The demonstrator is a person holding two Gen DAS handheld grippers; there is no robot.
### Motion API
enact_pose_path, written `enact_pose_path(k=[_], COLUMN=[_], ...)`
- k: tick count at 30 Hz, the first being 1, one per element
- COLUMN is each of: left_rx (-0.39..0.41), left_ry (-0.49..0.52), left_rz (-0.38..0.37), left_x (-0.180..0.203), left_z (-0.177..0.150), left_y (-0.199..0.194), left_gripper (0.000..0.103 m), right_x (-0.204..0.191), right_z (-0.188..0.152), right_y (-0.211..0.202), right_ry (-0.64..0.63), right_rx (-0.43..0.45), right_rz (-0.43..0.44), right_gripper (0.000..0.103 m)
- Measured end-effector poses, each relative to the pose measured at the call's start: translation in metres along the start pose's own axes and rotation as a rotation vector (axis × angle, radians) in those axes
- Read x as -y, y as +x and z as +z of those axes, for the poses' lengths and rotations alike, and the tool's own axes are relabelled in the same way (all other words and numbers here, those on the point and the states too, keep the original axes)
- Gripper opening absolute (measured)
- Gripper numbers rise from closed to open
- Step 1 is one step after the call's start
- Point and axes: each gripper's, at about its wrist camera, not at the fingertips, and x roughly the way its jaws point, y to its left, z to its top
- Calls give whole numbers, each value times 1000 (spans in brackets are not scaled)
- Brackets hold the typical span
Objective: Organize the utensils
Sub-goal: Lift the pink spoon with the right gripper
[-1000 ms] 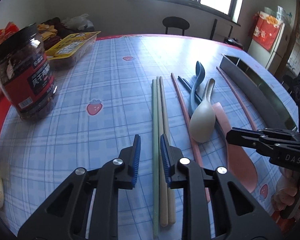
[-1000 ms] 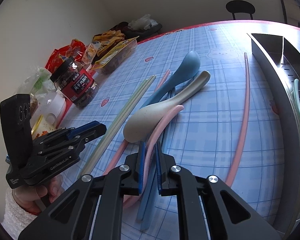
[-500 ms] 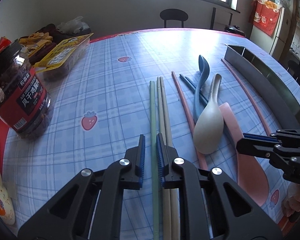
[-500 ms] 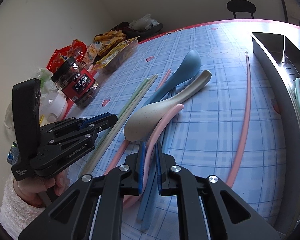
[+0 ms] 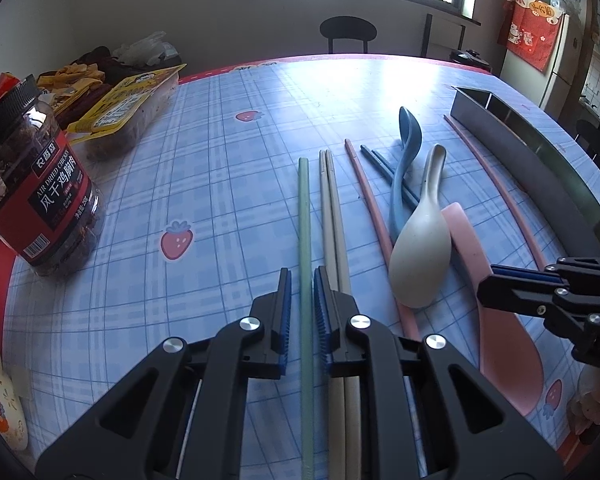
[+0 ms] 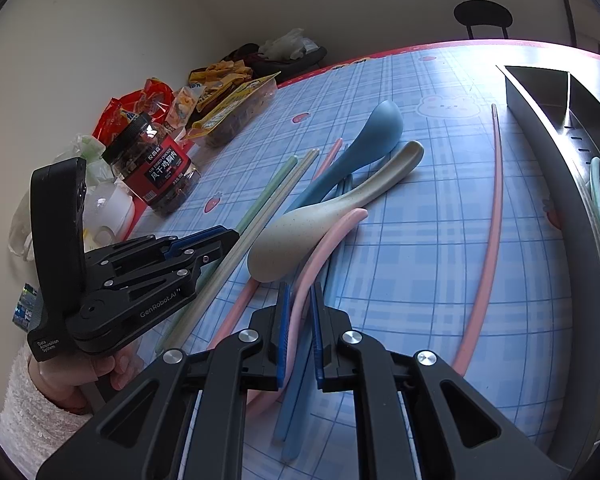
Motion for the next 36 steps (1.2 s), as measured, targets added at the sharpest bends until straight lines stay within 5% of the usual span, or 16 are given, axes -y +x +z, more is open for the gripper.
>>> enact_pose_path(k=[6, 36], left_rx=[2, 65], left_ry=[-1, -140], left_rz=[12, -39], left_x=[1, -23], left_z=[-1, -8], left_y=[-1, -17], left_gripper=[10, 10], right_x=[0, 0], right_z=[0, -4], right_y=[0, -17], right_ry=[0, -27], right_rx=[3, 76], right_rz=[10, 82], right_gripper=[10, 6])
